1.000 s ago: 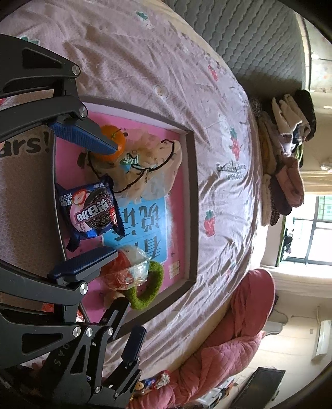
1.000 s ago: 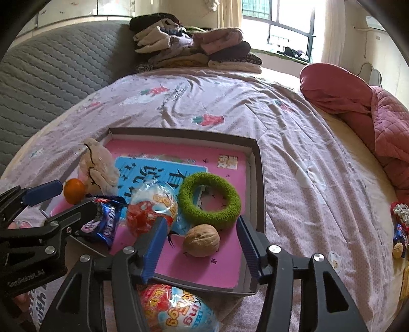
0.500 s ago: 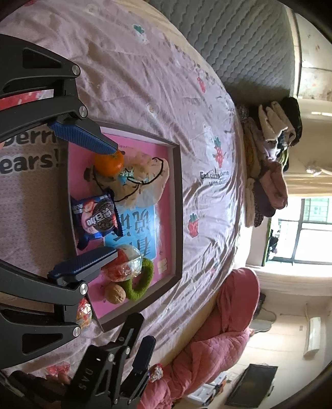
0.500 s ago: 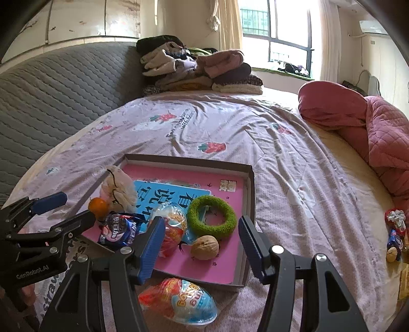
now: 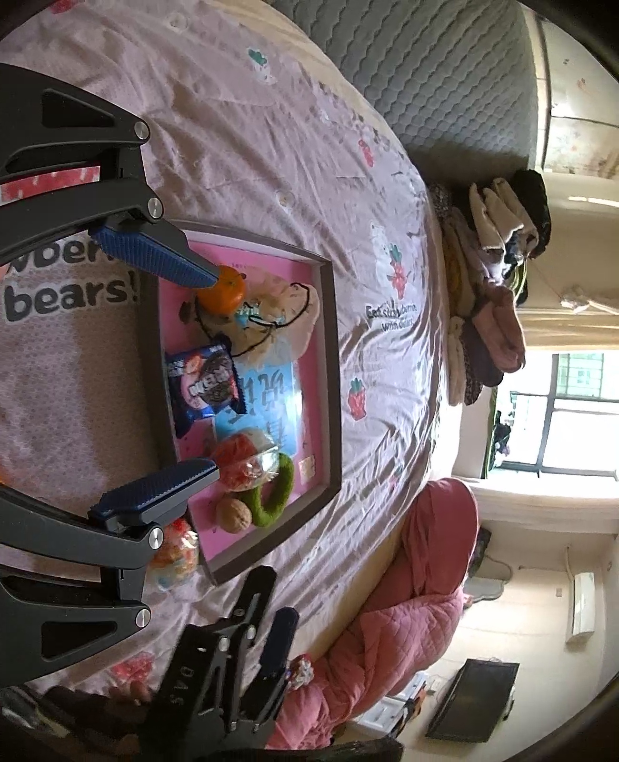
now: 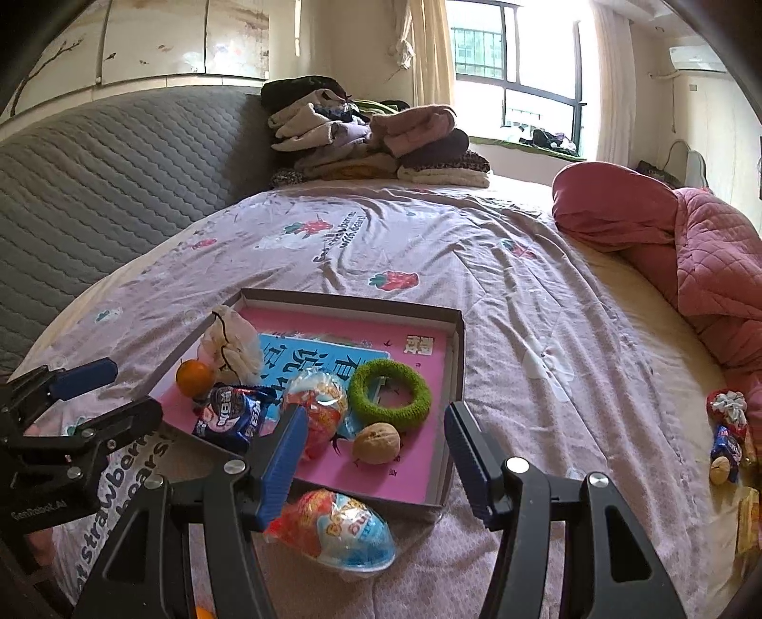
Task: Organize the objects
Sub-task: 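Withdraw both grippers from the tray toward the loose orange and candy egg, then lower the left gripper around the orange while the right approaches the large candy egg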
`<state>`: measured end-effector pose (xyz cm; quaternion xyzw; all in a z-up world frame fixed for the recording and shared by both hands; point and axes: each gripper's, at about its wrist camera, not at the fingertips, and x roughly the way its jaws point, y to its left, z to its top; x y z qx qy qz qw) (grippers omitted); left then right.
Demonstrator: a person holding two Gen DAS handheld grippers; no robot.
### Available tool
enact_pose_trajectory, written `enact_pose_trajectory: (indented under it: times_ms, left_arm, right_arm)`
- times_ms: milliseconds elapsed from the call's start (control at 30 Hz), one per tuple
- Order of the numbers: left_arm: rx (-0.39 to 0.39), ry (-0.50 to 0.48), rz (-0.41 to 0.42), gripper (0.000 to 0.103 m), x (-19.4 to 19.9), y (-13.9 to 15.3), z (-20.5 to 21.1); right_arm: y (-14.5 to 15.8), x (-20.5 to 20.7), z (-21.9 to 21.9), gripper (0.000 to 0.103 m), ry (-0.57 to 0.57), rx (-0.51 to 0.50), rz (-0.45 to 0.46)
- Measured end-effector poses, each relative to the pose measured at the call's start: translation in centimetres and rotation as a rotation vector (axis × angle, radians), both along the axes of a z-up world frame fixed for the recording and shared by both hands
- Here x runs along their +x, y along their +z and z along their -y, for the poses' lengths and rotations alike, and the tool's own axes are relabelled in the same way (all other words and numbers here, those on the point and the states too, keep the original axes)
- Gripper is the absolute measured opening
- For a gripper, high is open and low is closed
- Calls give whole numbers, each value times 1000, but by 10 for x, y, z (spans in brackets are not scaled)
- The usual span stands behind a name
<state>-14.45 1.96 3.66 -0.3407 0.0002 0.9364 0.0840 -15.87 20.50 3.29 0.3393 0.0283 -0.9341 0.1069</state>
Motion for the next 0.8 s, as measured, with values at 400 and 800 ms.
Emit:
enact_pose_trajectory:
  times_ms: [400, 800]
  left_arm:
    - [25, -41, -23, 75, 41, -7, 5]
    - [-33, -23, 17, 76, 55, -24, 0]
  right_arm:
    - [0, 25, 9, 59, 37, -12, -46]
    - [-17, 50, 14, 59, 87, 44, -36]
